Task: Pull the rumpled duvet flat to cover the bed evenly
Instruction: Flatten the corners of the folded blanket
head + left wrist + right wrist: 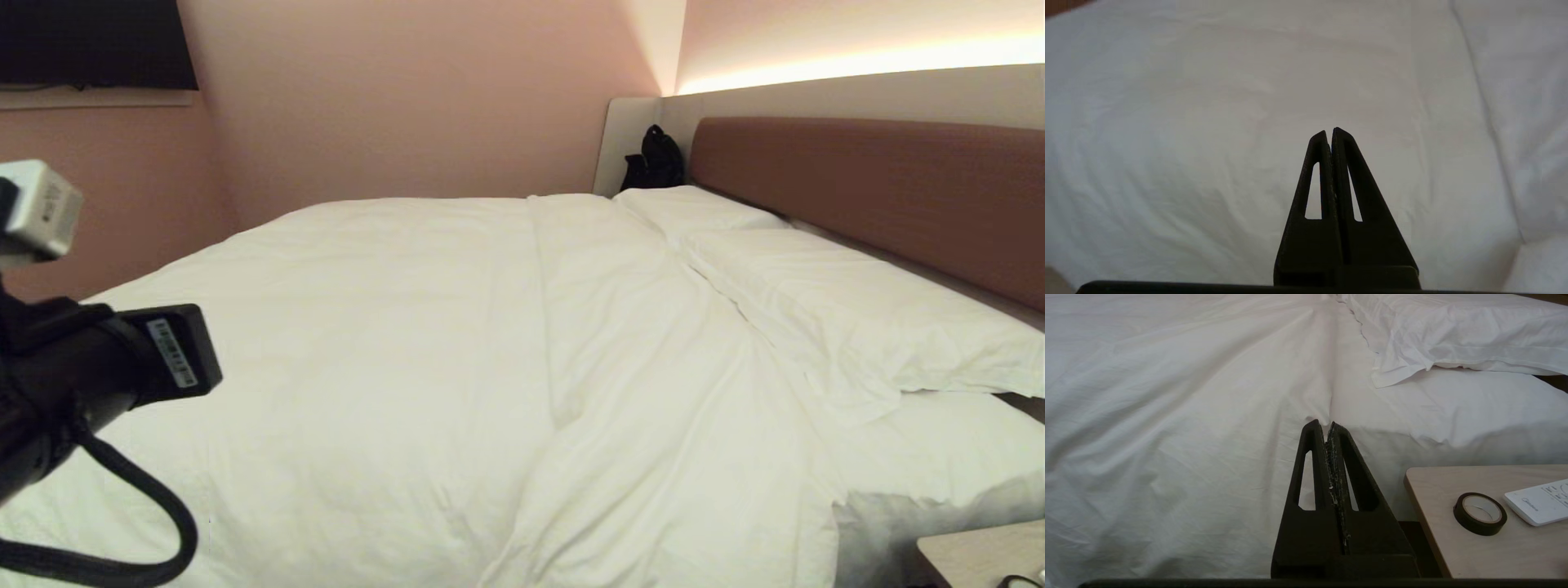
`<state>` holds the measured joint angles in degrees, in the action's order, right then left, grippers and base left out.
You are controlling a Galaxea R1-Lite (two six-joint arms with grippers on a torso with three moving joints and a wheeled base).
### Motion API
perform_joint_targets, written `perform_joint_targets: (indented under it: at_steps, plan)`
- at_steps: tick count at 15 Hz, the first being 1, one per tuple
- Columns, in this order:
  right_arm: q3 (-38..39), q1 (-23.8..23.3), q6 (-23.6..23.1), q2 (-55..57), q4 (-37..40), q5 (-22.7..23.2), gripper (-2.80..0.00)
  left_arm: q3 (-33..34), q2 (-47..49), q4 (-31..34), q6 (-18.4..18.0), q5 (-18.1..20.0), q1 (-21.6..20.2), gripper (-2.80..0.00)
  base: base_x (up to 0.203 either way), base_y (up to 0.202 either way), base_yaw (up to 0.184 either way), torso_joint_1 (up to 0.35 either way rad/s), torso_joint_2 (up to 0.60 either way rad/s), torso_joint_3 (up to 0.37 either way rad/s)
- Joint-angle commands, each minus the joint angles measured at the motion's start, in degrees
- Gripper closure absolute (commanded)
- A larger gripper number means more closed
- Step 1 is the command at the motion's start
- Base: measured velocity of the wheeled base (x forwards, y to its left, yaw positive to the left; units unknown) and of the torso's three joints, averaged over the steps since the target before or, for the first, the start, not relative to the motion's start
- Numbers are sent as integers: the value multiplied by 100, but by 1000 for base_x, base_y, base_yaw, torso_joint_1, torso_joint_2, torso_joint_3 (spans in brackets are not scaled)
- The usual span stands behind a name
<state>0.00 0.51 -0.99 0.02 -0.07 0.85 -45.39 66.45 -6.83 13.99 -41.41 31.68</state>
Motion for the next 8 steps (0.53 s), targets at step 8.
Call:
perform_joint_targets:
  at_steps: [8]
  plan:
    - [0,2,-7,6,-2,3,0,769,-2694,4,-415,-373,-1505,0,0,0,0,0,0,0]
